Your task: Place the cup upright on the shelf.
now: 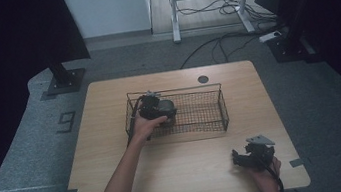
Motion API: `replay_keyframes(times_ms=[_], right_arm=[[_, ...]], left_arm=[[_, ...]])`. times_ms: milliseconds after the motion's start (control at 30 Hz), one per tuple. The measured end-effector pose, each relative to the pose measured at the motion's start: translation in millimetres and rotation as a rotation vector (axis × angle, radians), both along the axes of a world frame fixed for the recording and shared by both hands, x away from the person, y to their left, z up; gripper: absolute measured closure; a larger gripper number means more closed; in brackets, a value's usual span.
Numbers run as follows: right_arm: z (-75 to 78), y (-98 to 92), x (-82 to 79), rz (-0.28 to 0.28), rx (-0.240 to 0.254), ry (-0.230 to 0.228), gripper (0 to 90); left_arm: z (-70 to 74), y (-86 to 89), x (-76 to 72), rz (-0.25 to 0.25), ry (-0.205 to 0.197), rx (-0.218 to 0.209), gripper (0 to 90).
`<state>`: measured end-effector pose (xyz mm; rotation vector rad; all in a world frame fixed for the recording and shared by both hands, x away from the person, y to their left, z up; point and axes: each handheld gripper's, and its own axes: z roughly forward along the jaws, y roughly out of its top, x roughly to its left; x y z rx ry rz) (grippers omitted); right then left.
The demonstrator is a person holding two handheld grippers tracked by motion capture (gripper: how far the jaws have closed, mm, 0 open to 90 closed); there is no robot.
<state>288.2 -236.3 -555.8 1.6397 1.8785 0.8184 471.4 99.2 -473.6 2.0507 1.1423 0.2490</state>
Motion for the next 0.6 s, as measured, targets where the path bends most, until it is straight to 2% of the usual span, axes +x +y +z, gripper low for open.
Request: replay_keyframes(times_ms=[133, 433, 600], right_arm=[[0.0, 0.0, 0.0, 0.0, 0.0, 0.0, 5.7], [0.0, 0.0, 0.0, 0.0, 0.0, 0.0, 5.8], [-0.1, 0.0, 0.0, 0.001, 0.001, -0.001, 5.8]], left_arm=[[-1.4, -1.4, 0.2, 0.0, 0.001, 0.011, 14.4], [-7.3, -0.2, 3.7, 0.026, 0.04, 0.034, 13.9], [-11.7, -1.5, 4.2, 0.015, 0.063, 0.046, 13.9]])
